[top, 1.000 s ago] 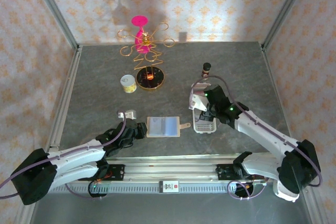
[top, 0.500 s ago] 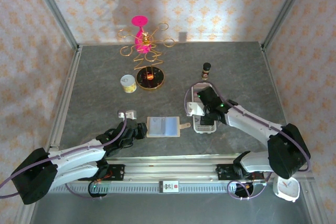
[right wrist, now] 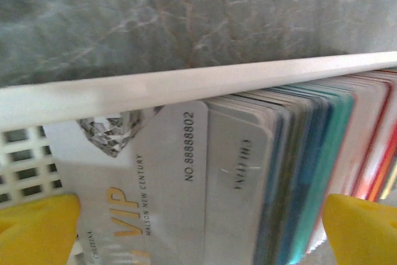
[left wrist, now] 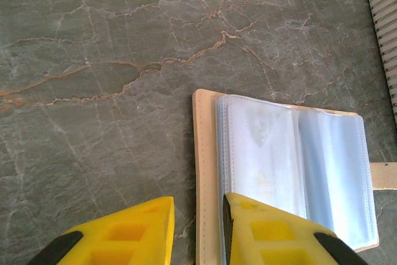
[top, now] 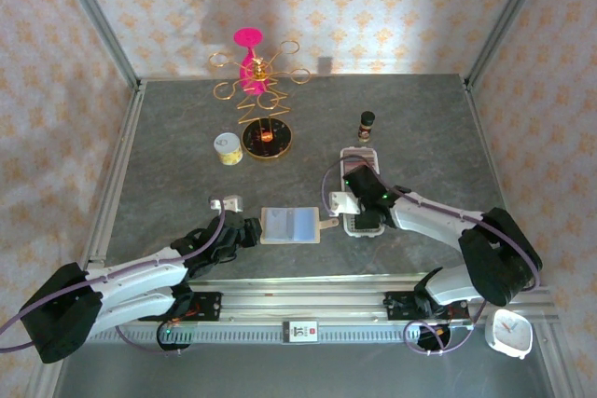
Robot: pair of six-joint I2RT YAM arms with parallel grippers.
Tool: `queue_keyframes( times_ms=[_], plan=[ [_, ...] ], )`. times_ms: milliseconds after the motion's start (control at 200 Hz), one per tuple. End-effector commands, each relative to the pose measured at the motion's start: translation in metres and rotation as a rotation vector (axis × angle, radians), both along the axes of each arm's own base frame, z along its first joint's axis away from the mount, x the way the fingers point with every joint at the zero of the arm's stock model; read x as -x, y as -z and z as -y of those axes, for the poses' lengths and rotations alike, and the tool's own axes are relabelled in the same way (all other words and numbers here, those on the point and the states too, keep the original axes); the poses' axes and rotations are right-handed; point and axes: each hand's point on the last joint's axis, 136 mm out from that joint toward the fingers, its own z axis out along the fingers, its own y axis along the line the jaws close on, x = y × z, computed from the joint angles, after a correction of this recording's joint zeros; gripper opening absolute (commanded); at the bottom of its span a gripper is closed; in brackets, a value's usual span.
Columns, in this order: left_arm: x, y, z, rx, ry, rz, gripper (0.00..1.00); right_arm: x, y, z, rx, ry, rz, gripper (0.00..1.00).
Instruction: Put the credit cards into the card holder
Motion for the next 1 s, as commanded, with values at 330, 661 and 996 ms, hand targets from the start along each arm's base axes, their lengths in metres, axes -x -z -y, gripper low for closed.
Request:
queue_keyframes(
  times_ms=[330,661,996],
  plan=[
    [0.000,0.001,-0.001,-0.006,0.005,0.008,0.28,-0.024,-0.016,-0.001,-0.002,0.040,0.136,1.00],
    [0.001,0.002,0.000,-0.002,0.008,0.004,0.27,-0.021,-0.021,-0.004,-0.022,0.037,0.114,0.69],
    [0.001,0.002,0.004,0.007,0.018,-0.003,0.25,-0.019,-0.030,-0.004,-0.043,0.041,0.134,0.51]
  ],
)
